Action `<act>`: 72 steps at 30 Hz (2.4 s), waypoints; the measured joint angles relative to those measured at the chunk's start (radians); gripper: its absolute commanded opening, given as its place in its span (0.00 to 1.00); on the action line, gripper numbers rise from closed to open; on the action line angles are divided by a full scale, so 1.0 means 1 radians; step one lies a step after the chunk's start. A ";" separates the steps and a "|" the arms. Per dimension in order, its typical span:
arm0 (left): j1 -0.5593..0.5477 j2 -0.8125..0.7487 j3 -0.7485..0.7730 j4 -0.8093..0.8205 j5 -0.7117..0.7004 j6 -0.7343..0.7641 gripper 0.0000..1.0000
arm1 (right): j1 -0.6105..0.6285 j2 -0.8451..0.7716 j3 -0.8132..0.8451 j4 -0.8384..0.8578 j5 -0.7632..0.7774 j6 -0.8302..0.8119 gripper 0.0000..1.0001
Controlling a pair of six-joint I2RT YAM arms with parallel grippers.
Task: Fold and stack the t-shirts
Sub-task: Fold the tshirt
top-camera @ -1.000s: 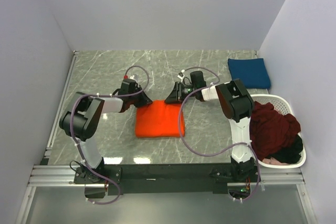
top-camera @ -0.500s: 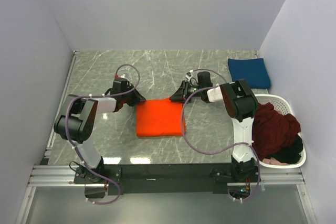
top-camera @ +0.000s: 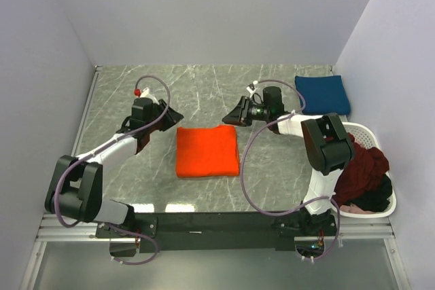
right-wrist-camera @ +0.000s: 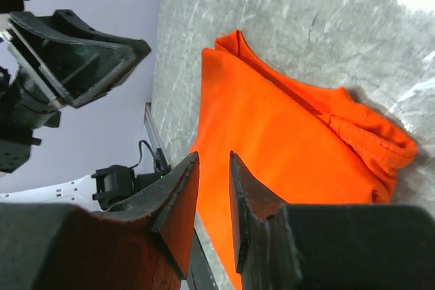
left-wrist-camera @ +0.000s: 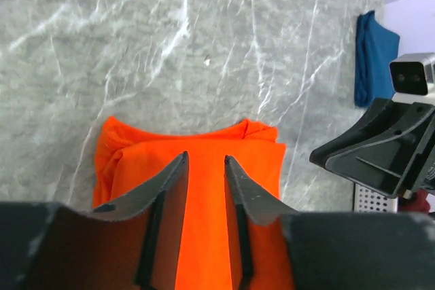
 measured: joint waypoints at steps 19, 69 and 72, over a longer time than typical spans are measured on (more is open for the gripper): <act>0.060 0.348 -0.077 0.293 0.095 -0.080 0.10 | -0.027 0.271 0.035 0.121 -0.043 0.052 0.29; 0.050 -0.312 -0.565 0.000 0.208 -0.260 0.01 | 0.200 -0.061 -0.393 0.177 -0.062 0.030 0.20; 0.050 -0.375 -0.565 -0.057 0.181 -0.251 0.01 | 0.200 -0.092 -0.390 0.117 -0.076 -0.027 0.20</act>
